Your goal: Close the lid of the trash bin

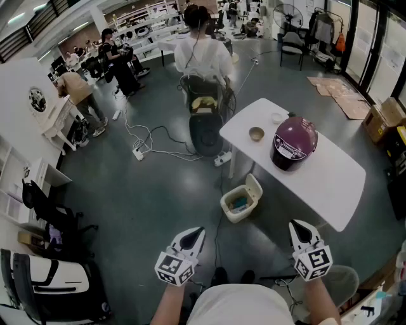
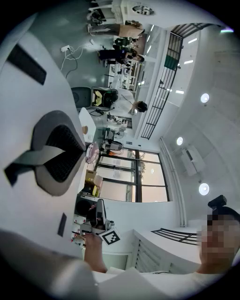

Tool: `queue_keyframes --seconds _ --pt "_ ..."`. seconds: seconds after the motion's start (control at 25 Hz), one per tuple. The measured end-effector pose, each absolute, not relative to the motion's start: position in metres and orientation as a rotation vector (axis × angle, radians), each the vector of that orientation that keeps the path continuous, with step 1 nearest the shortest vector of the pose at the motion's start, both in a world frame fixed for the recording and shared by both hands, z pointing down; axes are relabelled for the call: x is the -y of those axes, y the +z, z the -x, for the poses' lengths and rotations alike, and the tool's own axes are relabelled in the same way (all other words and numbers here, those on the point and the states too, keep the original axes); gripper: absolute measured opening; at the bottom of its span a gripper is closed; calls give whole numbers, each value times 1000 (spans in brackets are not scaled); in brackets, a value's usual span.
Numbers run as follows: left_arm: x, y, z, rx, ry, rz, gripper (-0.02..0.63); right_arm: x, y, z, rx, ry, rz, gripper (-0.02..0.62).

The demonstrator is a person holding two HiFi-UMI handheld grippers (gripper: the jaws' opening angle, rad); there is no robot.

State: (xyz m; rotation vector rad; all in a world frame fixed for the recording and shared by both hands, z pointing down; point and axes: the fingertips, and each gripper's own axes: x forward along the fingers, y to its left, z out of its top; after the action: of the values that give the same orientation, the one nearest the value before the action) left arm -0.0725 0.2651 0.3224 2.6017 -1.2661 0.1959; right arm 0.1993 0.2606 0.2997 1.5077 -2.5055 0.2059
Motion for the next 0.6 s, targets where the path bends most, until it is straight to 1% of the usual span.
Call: queue_keyframes --seconds 0.6 --pt "-269 328 75 1277 195 -2586 17 -265 300 -196 2521 202 -1504 11"
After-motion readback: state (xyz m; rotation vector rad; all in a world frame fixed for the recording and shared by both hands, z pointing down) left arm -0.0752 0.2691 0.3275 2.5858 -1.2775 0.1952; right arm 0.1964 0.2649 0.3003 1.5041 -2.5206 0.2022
